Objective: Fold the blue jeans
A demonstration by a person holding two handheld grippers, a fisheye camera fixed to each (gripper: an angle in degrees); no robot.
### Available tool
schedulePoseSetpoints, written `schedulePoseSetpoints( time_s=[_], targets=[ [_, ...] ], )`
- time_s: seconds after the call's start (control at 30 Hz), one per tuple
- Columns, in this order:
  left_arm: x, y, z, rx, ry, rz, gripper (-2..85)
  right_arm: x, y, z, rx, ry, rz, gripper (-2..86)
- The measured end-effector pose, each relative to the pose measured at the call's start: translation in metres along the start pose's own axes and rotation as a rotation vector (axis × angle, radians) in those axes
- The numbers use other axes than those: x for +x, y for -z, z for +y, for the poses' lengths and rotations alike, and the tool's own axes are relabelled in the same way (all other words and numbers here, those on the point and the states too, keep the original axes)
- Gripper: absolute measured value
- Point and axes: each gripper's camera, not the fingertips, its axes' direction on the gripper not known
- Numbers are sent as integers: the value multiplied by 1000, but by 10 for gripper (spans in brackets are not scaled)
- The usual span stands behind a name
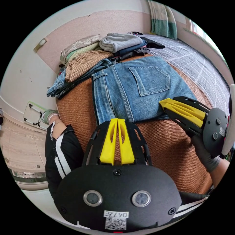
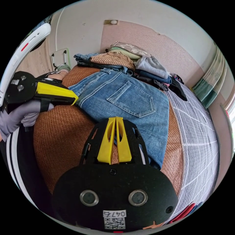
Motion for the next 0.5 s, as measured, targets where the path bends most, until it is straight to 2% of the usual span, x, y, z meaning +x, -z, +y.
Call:
schedulePoseSetpoints(
  time_s=[0.3, 0.5],
  targets=[
    [-34, -39, 60, -9, 78, 75, -10, 9, -16, 13, -1, 0, -2, -12],
    [-77, -64, 113, -4, 210, 208, -10, 31, -28, 22, -7, -46, -78, -2]
  ],
)
